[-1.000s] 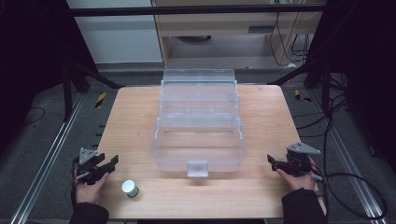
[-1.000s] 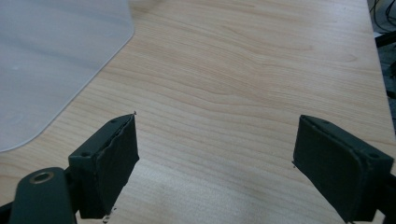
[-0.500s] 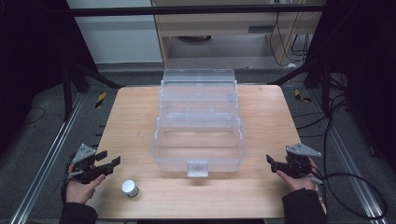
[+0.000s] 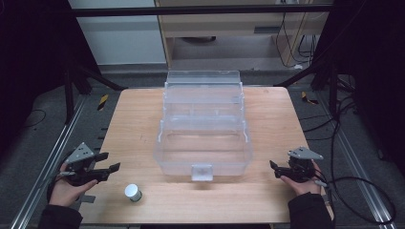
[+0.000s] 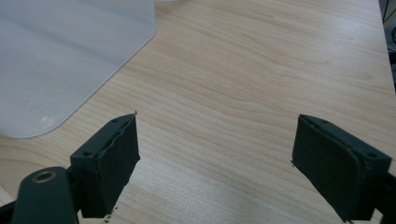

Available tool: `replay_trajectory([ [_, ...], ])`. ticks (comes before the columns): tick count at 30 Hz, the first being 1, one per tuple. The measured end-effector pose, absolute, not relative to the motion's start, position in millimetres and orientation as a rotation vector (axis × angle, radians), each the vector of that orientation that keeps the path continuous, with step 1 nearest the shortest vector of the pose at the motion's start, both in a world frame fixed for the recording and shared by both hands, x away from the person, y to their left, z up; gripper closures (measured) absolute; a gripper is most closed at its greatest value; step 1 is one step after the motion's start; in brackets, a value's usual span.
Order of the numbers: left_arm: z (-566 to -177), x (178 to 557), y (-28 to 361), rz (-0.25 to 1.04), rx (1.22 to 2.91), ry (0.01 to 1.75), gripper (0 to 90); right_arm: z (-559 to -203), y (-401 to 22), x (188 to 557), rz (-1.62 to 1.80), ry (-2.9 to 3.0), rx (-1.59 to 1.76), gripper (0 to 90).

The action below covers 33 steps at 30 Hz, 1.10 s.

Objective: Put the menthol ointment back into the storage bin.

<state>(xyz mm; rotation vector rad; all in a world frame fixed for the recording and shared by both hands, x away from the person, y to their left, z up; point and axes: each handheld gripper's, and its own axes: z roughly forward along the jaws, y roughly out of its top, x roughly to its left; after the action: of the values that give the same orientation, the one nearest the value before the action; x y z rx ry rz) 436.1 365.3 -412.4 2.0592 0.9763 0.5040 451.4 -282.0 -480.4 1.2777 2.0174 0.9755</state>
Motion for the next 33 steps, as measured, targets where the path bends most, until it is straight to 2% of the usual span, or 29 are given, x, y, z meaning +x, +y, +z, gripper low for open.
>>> replay_trajectory([
  [9,-402,426,370,0.447,2.167,0.841,32.6,-480,-282,451,0.967,2.015,1.253,14.8],
  [19,-393,423,358,0.360,2.321,0.666,32.3,-481,-281,451,0.963,2.031,1.246,14.8],
  [33,-389,420,341,0.323,2.513,0.481,32.1,-481,-282,451,0.954,2.037,1.223,14.8],
])
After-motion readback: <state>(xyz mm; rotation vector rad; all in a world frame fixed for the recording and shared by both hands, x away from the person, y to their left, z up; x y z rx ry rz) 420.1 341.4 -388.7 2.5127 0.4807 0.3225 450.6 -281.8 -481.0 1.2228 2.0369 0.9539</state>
